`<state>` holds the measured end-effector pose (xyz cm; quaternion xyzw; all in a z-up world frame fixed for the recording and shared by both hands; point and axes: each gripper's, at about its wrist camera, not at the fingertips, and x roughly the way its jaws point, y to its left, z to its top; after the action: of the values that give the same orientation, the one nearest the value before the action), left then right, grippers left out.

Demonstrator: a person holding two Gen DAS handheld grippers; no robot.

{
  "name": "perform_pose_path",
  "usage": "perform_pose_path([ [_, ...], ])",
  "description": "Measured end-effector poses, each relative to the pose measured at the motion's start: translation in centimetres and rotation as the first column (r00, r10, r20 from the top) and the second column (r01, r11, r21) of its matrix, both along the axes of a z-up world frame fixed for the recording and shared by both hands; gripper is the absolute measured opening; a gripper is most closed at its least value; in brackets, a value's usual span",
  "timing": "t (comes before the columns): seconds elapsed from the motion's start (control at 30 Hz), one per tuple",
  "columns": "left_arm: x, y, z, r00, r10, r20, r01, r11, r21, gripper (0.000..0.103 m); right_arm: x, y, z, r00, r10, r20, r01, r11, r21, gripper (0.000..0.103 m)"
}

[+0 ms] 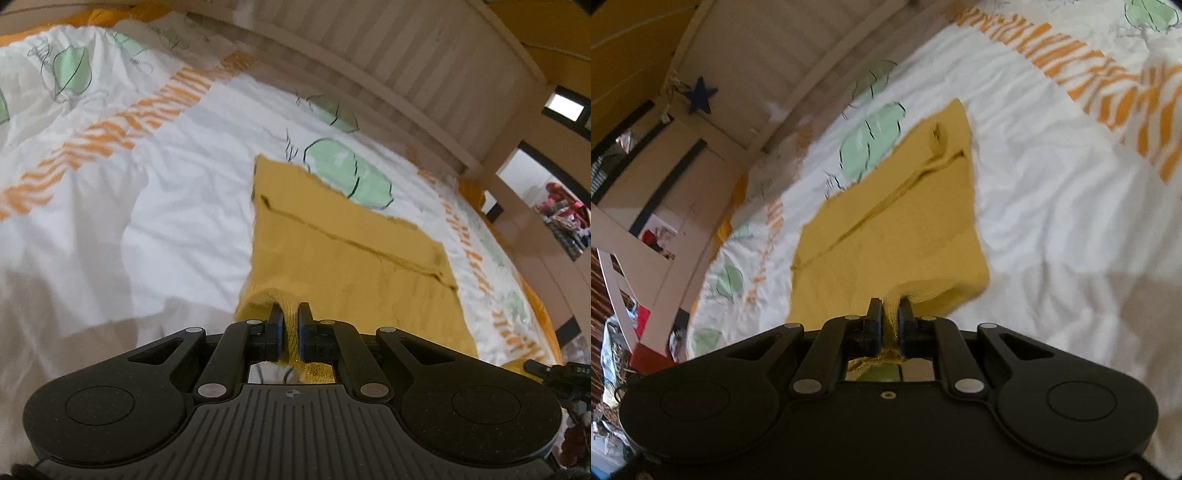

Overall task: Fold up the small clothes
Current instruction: 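Lift the hem with both grippers and carry it toward the collar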

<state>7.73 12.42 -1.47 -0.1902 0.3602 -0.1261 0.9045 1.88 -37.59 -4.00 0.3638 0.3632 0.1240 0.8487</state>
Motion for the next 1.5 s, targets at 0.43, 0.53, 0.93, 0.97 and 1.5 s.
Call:
perform_pose_path([
  [0.43,4.9,-1.0,1.8,0.998,0.009,0.062,-0.009,1.000,-0.005,0.006,5.4,-2.2,1.0,0.998,-0.033,0.062,0.033,0.999,0.005,0.016],
  [0.53,5.0,-1.2,1.4,0.999,0.002,0.052,-0.002,1.000,-0.003,0.006,5.8,-1.8,0.4,1.000,-0.002,-0.005,0.002,0.999,-0.044,0.020],
  [0.93,4.4,-0.6,0.9,0.999,0.013,0.030,-0.013,1.000,-0.014,0.007,1.6,0.7,-3.2,0.977,0.077,-0.199,-0.092,0.993,-0.067,0.069],
  [0.97,4.5,-0.6,0.9,1.000,0.014,0.028,-0.013,1.000,-0.015,0.007,1.7,1.0,-3.3,0.977,0.080,-0.199,-0.097,0.993,-0.073,0.071],
  [1.5,4.1,0.0,0.7,0.999,0.046,0.028,-0.045,0.997,-0.059,0.007,1.6,2.0,-2.8,0.993,0.109,-0.054,-0.110,0.994,-0.016,0.011],
])
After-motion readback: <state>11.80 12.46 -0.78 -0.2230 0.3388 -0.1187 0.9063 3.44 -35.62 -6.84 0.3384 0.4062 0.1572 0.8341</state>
